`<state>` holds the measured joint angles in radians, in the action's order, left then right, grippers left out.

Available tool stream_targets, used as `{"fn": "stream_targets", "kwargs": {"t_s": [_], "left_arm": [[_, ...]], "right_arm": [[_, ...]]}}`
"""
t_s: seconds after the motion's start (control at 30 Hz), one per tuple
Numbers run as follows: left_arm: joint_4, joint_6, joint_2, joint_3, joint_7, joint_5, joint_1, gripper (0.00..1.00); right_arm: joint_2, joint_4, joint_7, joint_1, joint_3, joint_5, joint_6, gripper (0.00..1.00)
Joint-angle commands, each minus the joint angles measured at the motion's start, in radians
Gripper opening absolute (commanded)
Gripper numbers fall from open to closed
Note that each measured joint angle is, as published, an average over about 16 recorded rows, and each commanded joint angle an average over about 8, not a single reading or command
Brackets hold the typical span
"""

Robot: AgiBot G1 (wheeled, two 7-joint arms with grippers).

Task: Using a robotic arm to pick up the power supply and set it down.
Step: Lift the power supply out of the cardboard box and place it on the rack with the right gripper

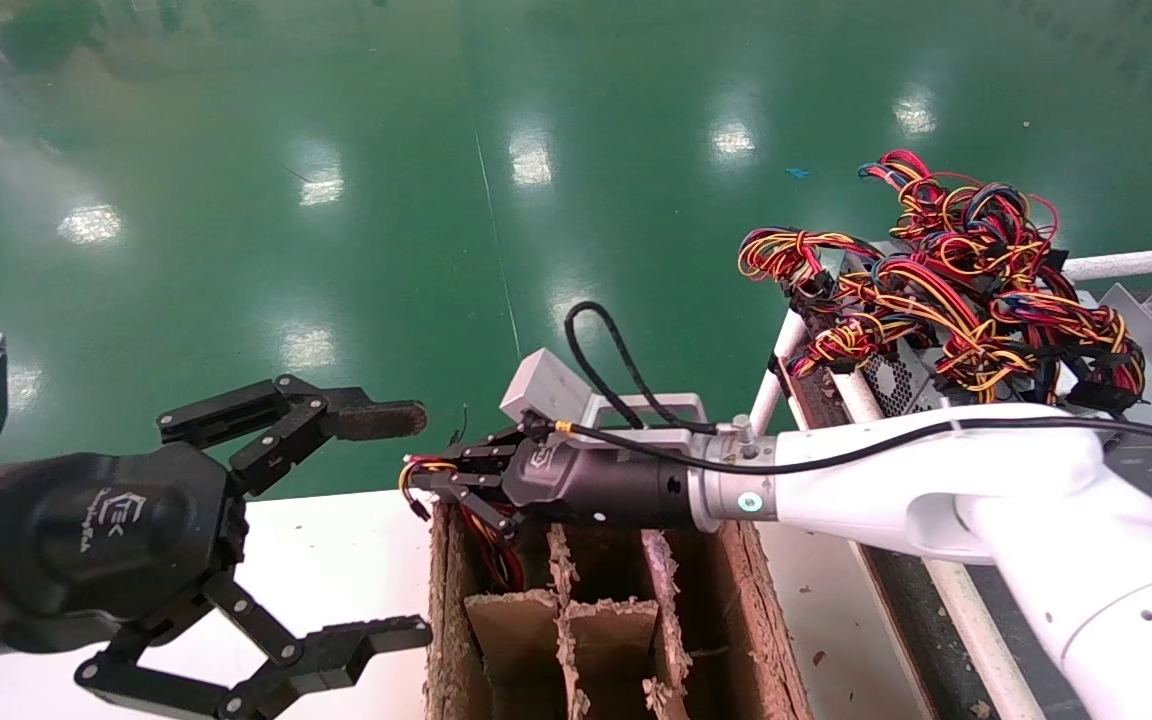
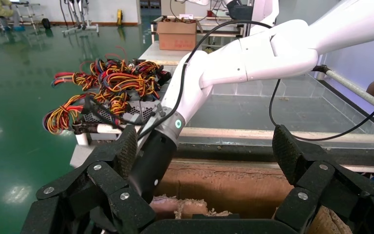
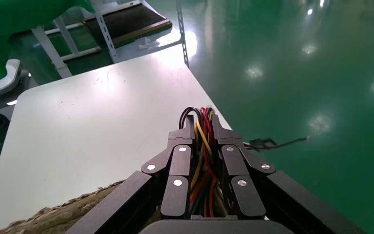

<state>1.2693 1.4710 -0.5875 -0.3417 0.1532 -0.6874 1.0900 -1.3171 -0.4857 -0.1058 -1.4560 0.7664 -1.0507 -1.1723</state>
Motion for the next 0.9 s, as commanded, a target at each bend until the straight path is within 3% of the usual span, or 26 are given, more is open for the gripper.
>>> {"fn": "stream_targets", "kwargs": {"t_s": [0.03,0.43,0.9], "left_arm": [[0.0,0.0,0.0,0.0,0.0,0.0,0.0,1.0],[0.0,0.0,0.0,0.0,0.0,0.0,0.0,1.0],[0.0,0.0,0.0,0.0,0.0,0.0,0.0,1.0]], "right_arm": [[0.005,0.0,-0.012,-0.004,-0.003,0.009,-0.01,0.0],[0.145,-0.203,-0.008,0.014,-0.076,0.096,-0.032,0.0],[0.392,-0.586,0.164,0.069,-0.176,0.2,0.05,0.0]]}}
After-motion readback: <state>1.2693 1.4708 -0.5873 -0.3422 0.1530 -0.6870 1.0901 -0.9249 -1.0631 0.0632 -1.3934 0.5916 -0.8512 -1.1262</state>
